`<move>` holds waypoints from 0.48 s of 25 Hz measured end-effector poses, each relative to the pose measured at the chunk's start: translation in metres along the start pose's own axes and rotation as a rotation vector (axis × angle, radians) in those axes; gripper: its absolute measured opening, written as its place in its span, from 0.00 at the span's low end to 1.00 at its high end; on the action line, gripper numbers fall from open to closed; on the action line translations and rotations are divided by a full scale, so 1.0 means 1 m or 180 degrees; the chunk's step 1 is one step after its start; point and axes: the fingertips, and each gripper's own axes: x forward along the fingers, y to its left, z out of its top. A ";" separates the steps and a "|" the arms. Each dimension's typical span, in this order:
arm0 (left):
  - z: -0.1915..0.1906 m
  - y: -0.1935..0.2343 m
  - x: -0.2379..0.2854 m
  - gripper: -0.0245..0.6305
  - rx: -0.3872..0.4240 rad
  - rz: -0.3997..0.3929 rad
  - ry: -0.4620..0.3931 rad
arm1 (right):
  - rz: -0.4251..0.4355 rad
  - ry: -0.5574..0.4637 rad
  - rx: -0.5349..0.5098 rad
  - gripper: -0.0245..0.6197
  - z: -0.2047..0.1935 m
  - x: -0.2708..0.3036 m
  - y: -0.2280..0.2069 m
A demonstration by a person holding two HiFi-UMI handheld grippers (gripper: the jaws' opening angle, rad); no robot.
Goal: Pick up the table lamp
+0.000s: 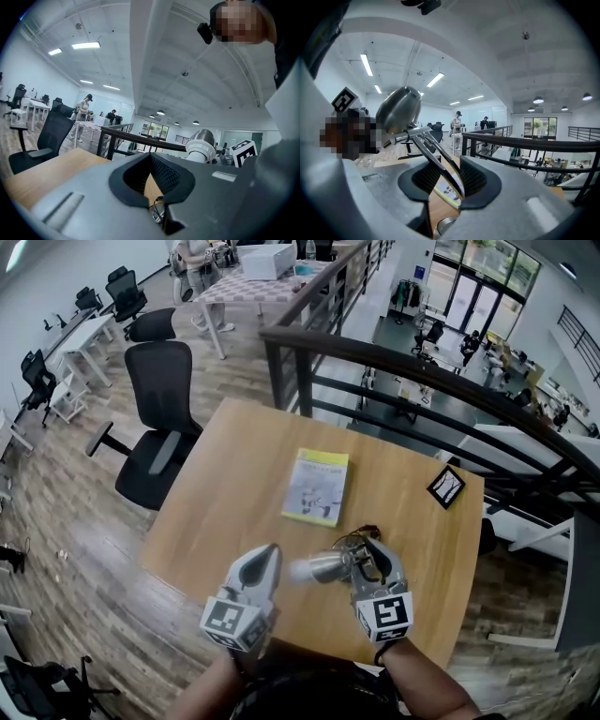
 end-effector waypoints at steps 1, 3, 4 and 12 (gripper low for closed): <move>0.000 0.000 0.000 0.04 -0.0003 -0.0003 -0.0002 | -0.0029 -0.0002 -0.0023 0.23 0.000 -0.001 -0.002; 0.001 -0.001 0.001 0.04 -0.0004 -0.0016 0.0000 | -0.0098 -0.0025 -0.0057 0.19 0.002 -0.004 -0.010; 0.001 -0.001 0.002 0.04 -0.0002 -0.0024 -0.0001 | -0.0126 -0.0033 -0.0067 0.18 0.003 -0.006 -0.015; 0.006 -0.015 0.009 0.04 0.0014 -0.0124 0.0009 | -0.0301 -0.0031 -0.0038 0.15 0.008 -0.013 -0.047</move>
